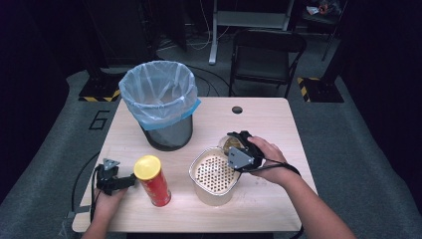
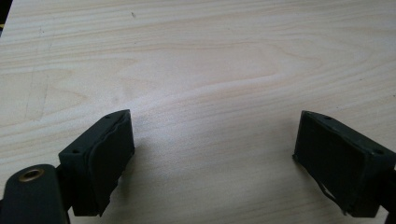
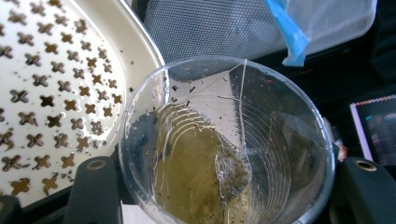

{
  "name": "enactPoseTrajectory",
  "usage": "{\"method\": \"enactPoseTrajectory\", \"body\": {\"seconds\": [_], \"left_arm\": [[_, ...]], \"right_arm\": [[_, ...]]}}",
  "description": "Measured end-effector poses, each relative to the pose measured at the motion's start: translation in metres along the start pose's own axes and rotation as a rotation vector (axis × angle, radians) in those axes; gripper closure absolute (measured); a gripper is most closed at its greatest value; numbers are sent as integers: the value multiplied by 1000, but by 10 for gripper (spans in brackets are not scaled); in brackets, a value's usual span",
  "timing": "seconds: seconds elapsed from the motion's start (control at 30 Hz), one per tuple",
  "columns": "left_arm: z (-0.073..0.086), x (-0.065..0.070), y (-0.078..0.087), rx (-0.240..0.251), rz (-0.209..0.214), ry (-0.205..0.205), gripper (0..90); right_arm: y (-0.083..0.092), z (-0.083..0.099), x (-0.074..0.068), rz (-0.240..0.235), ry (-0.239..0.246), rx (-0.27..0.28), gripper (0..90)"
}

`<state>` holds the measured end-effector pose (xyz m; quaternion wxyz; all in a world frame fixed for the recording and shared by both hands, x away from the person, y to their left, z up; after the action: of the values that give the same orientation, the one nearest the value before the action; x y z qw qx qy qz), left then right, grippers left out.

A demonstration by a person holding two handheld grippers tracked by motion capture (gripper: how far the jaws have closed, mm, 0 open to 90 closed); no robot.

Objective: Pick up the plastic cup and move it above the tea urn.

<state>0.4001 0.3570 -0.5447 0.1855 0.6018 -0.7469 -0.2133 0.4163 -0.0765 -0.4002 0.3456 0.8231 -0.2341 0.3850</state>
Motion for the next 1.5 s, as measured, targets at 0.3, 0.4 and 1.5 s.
{"method": "enactPoseTrajectory", "body": {"seconds": [0.3, 0.4, 1.5], "left_arm": [[0, 0, 0, 1, 1, 1, 115], [0, 0, 0, 1, 2, 1, 115], [0, 0, 0, 1, 2, 0, 115]], "right_arm": [[-5, -24, -18, 14, 305, -86, 349], [-8, -27, -25, 17, 422, -125, 349], [-11, -44, -40, 82, 924, -234, 342]]}}
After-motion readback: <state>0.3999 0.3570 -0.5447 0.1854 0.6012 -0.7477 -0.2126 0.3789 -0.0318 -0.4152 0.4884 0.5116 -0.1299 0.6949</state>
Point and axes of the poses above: each handheld gripper's, and its own axes: y roughly backward along the jaws, z roughly out of its underside, x roughly to its right, the point moved 2 cm from there along -y, roughly forward along the jaws, and after that the axes turned 9 degrees about x, right-handed, at the moved point
